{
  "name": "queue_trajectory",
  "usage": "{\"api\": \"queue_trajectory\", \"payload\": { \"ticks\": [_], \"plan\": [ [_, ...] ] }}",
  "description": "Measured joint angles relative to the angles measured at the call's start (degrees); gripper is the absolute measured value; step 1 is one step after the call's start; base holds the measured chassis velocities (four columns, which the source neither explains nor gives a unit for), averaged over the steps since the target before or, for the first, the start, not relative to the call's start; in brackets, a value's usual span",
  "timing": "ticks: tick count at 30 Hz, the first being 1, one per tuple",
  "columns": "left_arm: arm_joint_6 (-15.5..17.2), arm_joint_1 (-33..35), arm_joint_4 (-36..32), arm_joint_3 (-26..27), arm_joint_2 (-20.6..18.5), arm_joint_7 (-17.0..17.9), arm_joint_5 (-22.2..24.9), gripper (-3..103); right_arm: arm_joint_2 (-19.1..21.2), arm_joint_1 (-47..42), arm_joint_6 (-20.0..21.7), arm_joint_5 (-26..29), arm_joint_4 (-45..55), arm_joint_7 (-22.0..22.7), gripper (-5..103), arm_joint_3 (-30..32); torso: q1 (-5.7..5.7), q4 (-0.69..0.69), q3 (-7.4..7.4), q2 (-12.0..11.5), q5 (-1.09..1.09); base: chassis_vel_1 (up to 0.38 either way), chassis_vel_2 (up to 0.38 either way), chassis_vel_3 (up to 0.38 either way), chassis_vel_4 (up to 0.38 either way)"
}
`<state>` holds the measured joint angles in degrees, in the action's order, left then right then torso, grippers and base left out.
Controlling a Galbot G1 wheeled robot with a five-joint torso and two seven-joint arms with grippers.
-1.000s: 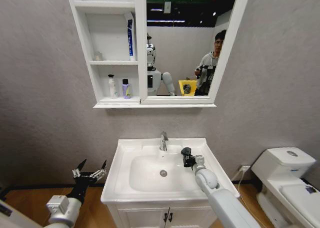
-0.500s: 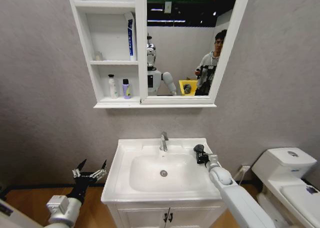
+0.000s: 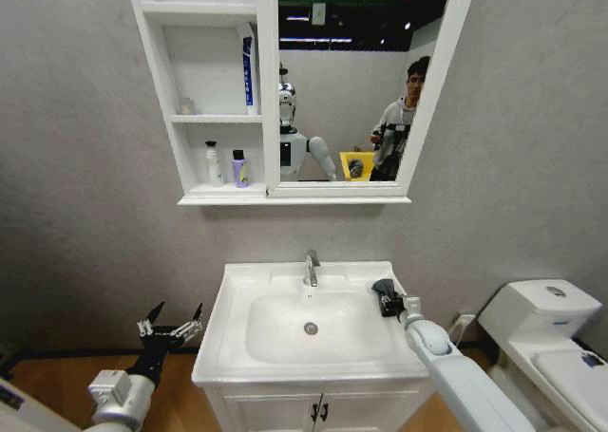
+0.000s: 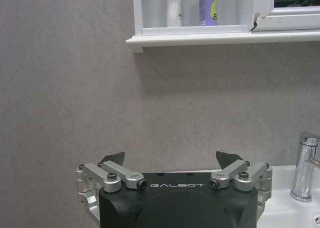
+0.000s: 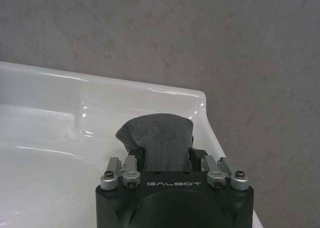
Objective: Move facial cleanser and shampoo from washbasin to cabinet, then wipe washbasin with towel.
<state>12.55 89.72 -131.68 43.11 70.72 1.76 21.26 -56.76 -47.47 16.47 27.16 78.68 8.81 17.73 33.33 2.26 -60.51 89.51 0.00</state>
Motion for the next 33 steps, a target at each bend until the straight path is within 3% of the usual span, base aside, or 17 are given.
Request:
{"api": "queue_trajectory", "payload": {
  "ticks": [2,9,13,18,20,22,28,33],
  "plan": [
    [0.00,0.00,0.00,0.00,0.00,0.00,0.00,100,0.24,-0.52,-0.96,-0.03,0.58,0.05,61,0.63,0.00,0.00,0.00,0.00,0.00,0.000,0.000,0.000,0.000],
    [0.00,0.00,0.00,0.00,0.00,0.00,0.00,100,0.35,-2.98,-3.86,-0.41,3.08,0.54,82,2.73,0.00,-0.01,0.00,0.00,0.00,0.000,0.000,0.000,0.000],
    [0.00,0.00,0.00,0.00,0.00,0.00,0.00,100,-1.67,-9.28,-5.39,-2.46,11.74,3.00,99,7.60,0.00,-0.02,0.00,0.00,-0.02,0.000,0.000,0.000,0.000],
    [0.00,0.00,0.00,0.01,0.00,0.00,0.00,100,-6.88,-20.08,-7.07,-5.69,22.86,3.45,100,14.49,0.01,-0.03,0.01,0.00,-0.01,0.000,0.000,0.000,0.000],
    [0.01,0.00,0.00,0.01,0.00,0.00,0.00,100,-11.52,-31.38,-8.29,-6.15,31.96,2.75,100,18.79,0.00,0.06,0.01,0.00,0.04,0.000,0.000,0.000,0.000],
    [0.01,0.00,0.00,-0.01,-0.01,0.00,0.00,100,-14.68,-40.37,-9.61,-6.07,40.97,2.21,100,21.78,-0.01,0.04,0.02,0.01,-0.04,0.000,0.000,0.000,0.000],
    [0.01,0.00,0.00,0.00,0.00,0.00,0.00,100,-17.33,-52.91,-11.32,-7.79,51.46,2.27,100,23.78,-0.02,0.01,0.02,0.02,-0.03,0.000,0.000,0.000,0.000],
    [0.01,0.00,0.00,0.00,-0.01,0.00,0.00,100,-17.11,-56.14,-11.69,-8.81,55.33,2.19,100,23.46,0.00,-0.02,0.01,0.01,-0.01,0.000,0.000,0.000,0.000]
  ]
}}
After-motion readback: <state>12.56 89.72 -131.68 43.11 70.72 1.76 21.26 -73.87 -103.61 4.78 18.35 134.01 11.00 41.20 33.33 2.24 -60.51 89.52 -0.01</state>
